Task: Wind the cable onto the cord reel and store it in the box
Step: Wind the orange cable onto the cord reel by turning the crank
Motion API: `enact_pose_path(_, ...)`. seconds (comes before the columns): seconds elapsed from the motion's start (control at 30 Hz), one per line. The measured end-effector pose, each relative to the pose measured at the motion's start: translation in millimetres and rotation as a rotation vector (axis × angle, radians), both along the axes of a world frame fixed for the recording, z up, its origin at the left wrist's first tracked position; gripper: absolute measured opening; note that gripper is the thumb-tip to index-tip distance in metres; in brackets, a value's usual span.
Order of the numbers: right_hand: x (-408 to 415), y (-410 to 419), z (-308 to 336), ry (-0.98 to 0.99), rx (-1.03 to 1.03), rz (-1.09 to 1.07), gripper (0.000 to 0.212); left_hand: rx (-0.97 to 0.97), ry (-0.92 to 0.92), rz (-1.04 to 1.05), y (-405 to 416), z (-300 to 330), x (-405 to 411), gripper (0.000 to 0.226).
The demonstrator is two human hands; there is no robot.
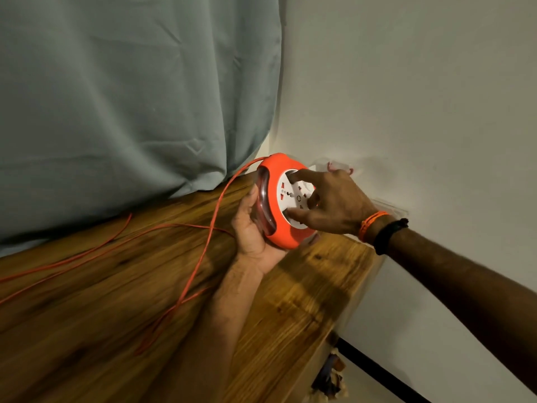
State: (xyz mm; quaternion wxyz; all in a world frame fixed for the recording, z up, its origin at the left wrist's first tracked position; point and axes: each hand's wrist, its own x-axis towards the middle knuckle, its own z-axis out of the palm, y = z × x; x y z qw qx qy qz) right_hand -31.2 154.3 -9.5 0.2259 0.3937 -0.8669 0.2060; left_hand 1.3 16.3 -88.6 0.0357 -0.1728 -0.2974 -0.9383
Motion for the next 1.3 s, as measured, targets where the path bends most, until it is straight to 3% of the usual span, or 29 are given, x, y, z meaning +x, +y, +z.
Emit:
enact_pose_path(0.07, 6.9, -9.1, -2.5, -0.363, -0.298, -0.108, 0.051, -0.003, 0.008, 0.034, 3.0, 3.8, 2.4, 0.082)
enact_pose_path(0.13, 8.3, -16.6, -3.1, -1.041, -0.767, -0.128, 0.033, -0.005, 0.014, 0.061, 6.1, 7.8, 3.8, 0.072)
enact_pose_path(0.17, 10.3, -17.9, -1.4, -1.288, -0.908, -0.09, 0.027, -0.005, 0.009, 0.061, 7.8, 9.0, 4.8, 0.072)
enact_pose_path(0.23, 9.0, -17.3, -0.5, -1.467, -0.953, -0.032, 0.022, 0.004, -0.01, 0.055, 8.7, 9.4, 6.3, 0.082)
enact_pose_path(0.37, 10.7, -13.3, 3.2, -1.427, -0.878, -0.013, 0.028, -0.012, -0.018, 0.06, 5.3, 7.5, 5.3, 0.088)
enact_pose_path(0.43, 12.9, -8.0, 5.9, -1.298, -0.769, -0.034, 0.029, -0.01, -0.034, 0.074, 3.6, 6.8, 3.6, 0.092)
enact_pose_path(0.5, 12.2, -2.7, 7.1, -0.978, -0.564, -0.142, 0.038, -0.003, -0.036, 0.093, 1.1, 5.9, 1.7, 0.089)
enact_pose_path(0.57, 9.2, 4.8, 5.7, -0.515, -0.302, -0.237, 0.043, -0.009, -0.046, 0.104, -2.5, 4.1, -0.2, 0.088)
enact_pose_path(0.63, 8.3, 11.9, 4.4, -0.146, -0.132, -0.207, 0.045, -0.003, -0.053, 0.103, -3.9, 2.1, -0.9, 0.09)
enact_pose_path(0.73, 6.1, 16.8, 3.2, 0.059, 0.018, -0.023, 0.054, 0.026, -0.046, 0.077, -3.2, 1.5, -1.0, 0.087)
enact_pose_path(0.83, 2.6, 15.8, 0.7, 0.146, 0.11, 0.01, 0.067, 0.028, -0.029, 0.057, -1.5, 2.6, -0.2, 0.086)
enact_pose_path(1.07, -5.9, 3.1, -7.7, 0.123, 0.018, 0.014, 0.063, 0.007, -0.006, 0.036, 3.9, 1.6, -1.0, 0.099)
enact_pose_path(1.17, -1.7, -1.8, -7.3, 0.014, -0.068, -0.037, 0.06, 0.019, 0.019, 0.024, 4.9, 1.5, -1.3, 0.098)
enact_pose_path(1.23, 5.6, -8.0, -6.0, -0.265, -0.272, -0.146, 0.055, 0.011, 0.051, 0.028, 5.9, 2.7, -1.7, 0.082)
enact_pose_path(1.3, 10.0, -13.6, -2.1, -0.879, -0.664, -0.175, 0.041, -0.013, 0.061, 0.047, 7.6, 3.9, -1.6, 0.068)
